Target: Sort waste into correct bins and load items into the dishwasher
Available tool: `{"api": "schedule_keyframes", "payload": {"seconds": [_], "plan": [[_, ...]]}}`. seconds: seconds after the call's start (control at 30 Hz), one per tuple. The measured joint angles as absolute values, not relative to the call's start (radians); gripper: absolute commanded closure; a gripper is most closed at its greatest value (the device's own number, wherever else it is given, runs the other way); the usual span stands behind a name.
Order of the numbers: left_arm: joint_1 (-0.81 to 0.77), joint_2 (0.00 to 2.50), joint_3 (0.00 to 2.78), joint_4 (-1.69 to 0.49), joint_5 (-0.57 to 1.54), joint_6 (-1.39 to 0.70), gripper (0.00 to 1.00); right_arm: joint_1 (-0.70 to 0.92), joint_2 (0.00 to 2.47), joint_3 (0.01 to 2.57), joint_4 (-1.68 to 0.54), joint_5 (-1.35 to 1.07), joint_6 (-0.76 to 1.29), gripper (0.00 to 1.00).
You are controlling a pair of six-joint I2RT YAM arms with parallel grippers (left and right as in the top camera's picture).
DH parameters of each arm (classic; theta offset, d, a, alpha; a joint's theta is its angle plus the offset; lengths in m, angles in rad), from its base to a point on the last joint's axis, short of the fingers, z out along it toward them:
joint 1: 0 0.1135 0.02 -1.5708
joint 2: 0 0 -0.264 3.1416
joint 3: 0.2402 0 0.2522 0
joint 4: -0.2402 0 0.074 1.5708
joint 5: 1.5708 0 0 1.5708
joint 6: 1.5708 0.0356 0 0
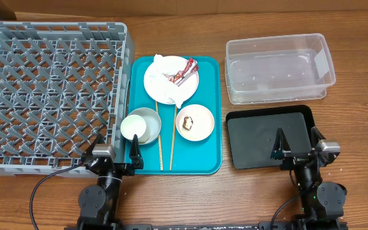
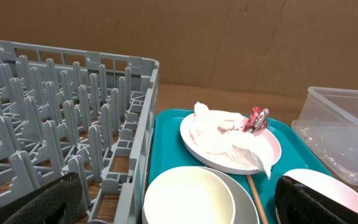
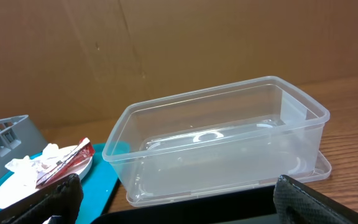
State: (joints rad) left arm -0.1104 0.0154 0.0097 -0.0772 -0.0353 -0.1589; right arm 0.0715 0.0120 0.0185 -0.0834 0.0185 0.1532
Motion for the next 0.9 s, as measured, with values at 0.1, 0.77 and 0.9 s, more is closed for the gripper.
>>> {"api": "schedule_keyframes", "payload": {"seconds": [0.1,0.77,0.9], "plan": [[-0.11,0.015,0.01,-0.078,-0.035,-0.159,0.0,0.072,0.012,0.019,-0.084,0.018,0.157,0.0],[-0.11,0.139,0.264,-0.463,-0.043,-0.158,0.0,0.072,0.224,0.228,-0.286,-0.032,0.199,0.0],[-0.11,0.277,0.403,-0.545,-0.043,-0.158,0.0,0.072,0.367,0.349,-0.34,-0.052,0.205,0.0]]}}
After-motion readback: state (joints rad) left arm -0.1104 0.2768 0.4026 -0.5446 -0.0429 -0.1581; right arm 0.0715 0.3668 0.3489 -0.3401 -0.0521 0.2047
